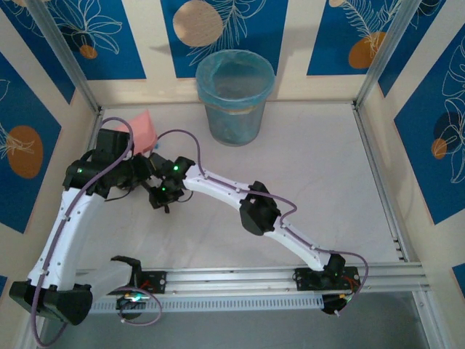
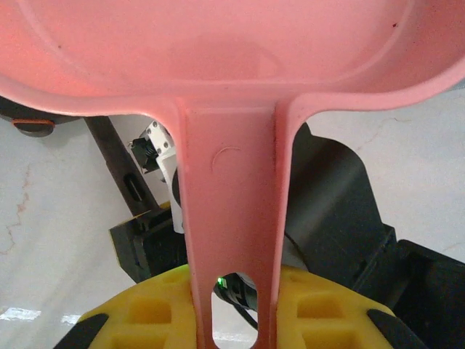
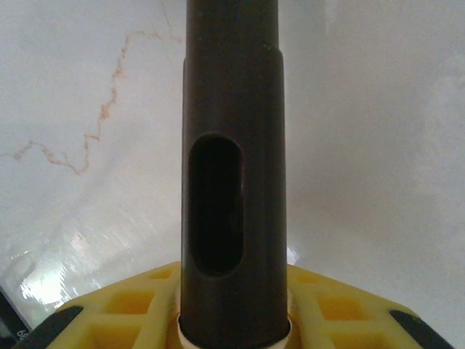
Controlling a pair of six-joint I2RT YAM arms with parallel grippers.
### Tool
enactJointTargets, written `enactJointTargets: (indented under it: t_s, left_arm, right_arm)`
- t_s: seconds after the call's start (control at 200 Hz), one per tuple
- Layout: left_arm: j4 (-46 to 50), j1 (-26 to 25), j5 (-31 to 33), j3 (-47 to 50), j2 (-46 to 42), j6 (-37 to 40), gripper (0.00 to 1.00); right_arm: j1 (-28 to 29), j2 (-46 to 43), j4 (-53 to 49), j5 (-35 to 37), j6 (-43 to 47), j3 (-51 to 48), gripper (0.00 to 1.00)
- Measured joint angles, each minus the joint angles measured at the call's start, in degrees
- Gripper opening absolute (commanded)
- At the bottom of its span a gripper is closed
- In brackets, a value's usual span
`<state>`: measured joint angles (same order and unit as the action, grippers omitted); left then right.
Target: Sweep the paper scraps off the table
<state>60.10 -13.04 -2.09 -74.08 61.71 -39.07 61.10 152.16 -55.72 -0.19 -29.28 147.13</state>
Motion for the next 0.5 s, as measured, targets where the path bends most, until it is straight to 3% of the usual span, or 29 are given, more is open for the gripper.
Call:
enactJointTargets:
  t_s: [0.5]
  left_arm:
    - [-0.1, 0.0, -1.2, 1.3, -0.8, 0.0, 0.0]
  right_arm:
    - [0.0, -0.7, -2.3, 0.5, -1.2, -2.1, 0.0]
